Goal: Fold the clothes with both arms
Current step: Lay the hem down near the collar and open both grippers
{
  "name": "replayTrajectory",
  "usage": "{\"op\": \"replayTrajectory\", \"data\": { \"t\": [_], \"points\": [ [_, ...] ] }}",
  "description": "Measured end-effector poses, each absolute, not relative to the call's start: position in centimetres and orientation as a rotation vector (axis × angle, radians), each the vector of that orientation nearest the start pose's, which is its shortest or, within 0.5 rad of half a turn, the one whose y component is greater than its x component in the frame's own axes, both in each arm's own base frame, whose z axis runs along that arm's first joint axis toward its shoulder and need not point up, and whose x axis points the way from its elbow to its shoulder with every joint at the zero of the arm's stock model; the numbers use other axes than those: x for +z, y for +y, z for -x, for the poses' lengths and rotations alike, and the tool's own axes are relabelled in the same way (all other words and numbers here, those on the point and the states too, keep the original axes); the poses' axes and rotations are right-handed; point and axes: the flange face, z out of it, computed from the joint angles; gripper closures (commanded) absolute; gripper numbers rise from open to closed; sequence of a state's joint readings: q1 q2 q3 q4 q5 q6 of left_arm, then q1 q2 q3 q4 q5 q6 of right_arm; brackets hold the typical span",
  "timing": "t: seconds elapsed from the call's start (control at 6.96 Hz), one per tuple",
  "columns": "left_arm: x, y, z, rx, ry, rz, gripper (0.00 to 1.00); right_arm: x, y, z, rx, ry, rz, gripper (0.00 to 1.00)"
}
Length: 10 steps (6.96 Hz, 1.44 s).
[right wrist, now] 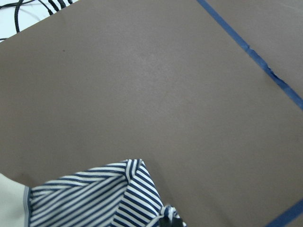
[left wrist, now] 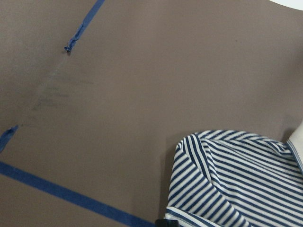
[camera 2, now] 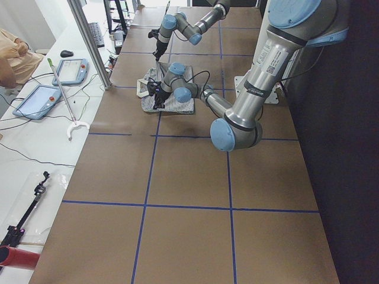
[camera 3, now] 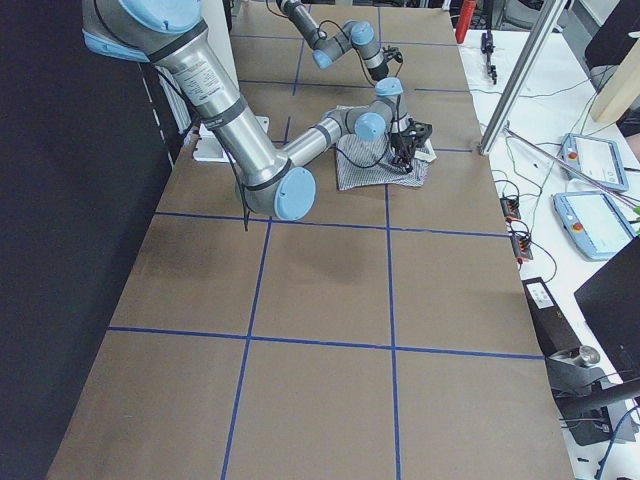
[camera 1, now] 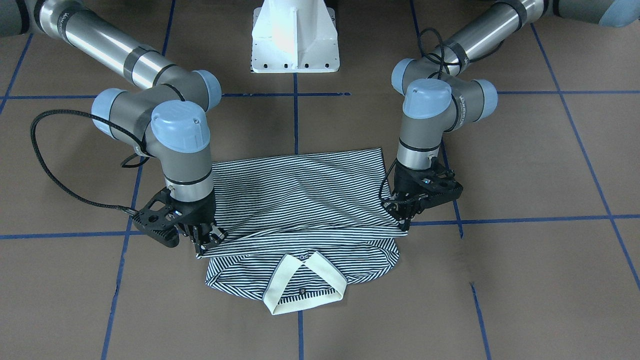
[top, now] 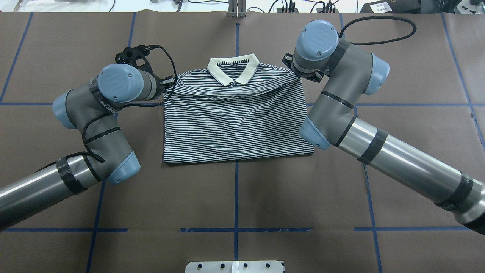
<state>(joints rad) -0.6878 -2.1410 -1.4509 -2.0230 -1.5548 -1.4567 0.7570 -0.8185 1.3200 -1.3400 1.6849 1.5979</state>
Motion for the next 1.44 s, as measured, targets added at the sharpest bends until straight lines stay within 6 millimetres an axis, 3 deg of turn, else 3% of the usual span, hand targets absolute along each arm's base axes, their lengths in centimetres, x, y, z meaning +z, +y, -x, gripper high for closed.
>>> {"op": "replayTrajectory", "data": {
  "t": [0.43,1.15,1.44],
  "points": [
    [33.1,-58.5,-47.1,-0.540,0.823,-0.405,1.00,30.1,-64.8,48.3,0.718,-0.715,-0.153,1.00],
    [33.1,-58.9,-47.4,-0.541,0.819,-0.404,1.00,30.5,-64.9,48.8,0.714,-0.714,-0.151,1.00],
    [30.8,-57.8,-46.0,-0.536,0.873,-0.426,1.00,29.6,-63.6,48.1,0.694,-0.757,-0.132,1.00]
  ]
}}
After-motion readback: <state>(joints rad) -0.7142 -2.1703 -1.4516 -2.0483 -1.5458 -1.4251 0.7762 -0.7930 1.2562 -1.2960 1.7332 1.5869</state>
